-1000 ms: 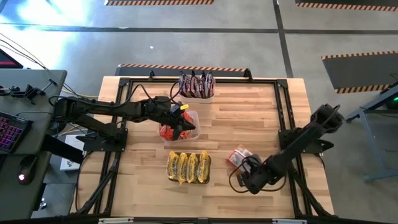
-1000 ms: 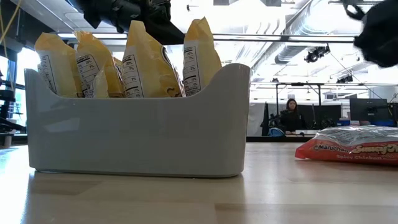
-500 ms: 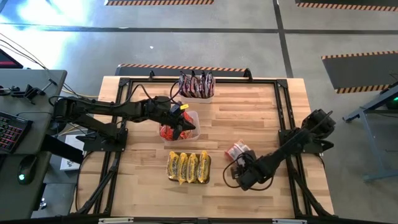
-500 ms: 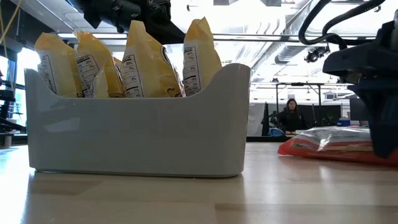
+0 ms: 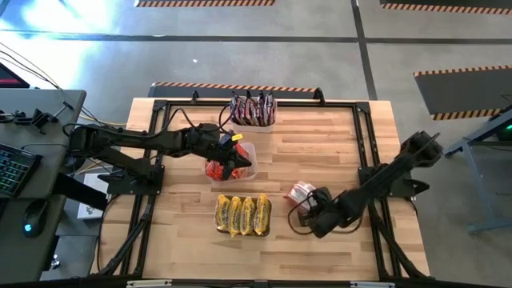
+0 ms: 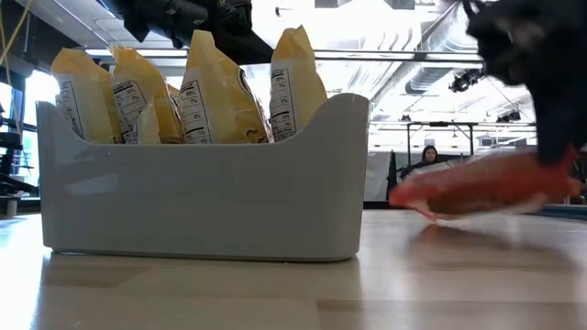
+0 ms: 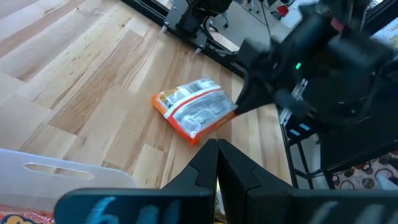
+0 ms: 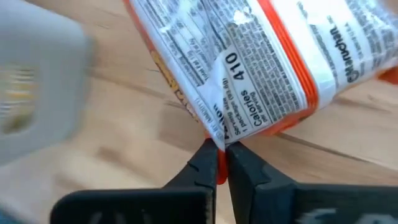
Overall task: Sort Maruchan noodles
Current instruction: Put the orange noodle pack into the transparent bin
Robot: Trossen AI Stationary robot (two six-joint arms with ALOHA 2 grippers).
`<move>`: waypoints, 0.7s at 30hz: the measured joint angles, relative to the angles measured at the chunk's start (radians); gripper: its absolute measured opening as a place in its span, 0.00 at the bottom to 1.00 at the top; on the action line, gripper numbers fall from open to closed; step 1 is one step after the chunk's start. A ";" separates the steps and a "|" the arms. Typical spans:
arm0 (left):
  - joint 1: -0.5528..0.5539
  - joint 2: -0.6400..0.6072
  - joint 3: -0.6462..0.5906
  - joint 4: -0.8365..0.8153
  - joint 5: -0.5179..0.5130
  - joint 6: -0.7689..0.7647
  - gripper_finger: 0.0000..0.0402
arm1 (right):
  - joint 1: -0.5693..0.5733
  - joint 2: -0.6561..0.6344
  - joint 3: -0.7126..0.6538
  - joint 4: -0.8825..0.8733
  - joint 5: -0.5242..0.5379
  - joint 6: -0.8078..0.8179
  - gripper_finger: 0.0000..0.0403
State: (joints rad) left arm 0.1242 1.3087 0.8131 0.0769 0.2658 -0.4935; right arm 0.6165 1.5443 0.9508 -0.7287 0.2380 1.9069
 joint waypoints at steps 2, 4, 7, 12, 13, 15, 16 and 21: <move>0.000 0.000 0.000 0.000 0.017 -0.003 0.00 | -0.018 -0.066 0.000 -0.003 0.011 -0.043 0.01; 0.010 0.000 0.000 0.005 0.097 -0.002 0.00 | -0.042 -0.131 0.000 -0.008 0.005 -0.086 0.01; 0.020 0.000 0.000 0.004 0.181 0.000 0.00 | -0.083 -0.230 0.000 -0.007 -0.007 -0.140 0.00; 0.020 0.000 0.000 0.018 0.175 0.053 0.02 | -0.151 -0.381 0.000 0.013 -0.019 -0.153 0.00; 0.020 0.000 0.000 0.032 0.175 0.058 0.03 | -0.162 -0.404 0.000 0.015 -0.019 -0.150 0.00; 0.018 0.000 0.000 0.057 0.174 0.059 0.06 | -0.183 -0.442 0.000 0.015 -0.019 -0.141 0.00; 0.016 0.000 0.000 0.068 0.173 0.059 0.08 | -0.191 -0.456 0.000 0.015 -0.019 -0.140 0.00; -0.001 0.002 0.013 0.121 0.126 0.077 0.19 | -0.226 -0.486 0.000 0.024 -0.045 -0.181 0.00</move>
State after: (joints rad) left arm 0.1229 1.3107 0.8264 0.1982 0.3920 -0.4164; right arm 0.3900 1.0584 0.9508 -0.7051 0.1928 1.7256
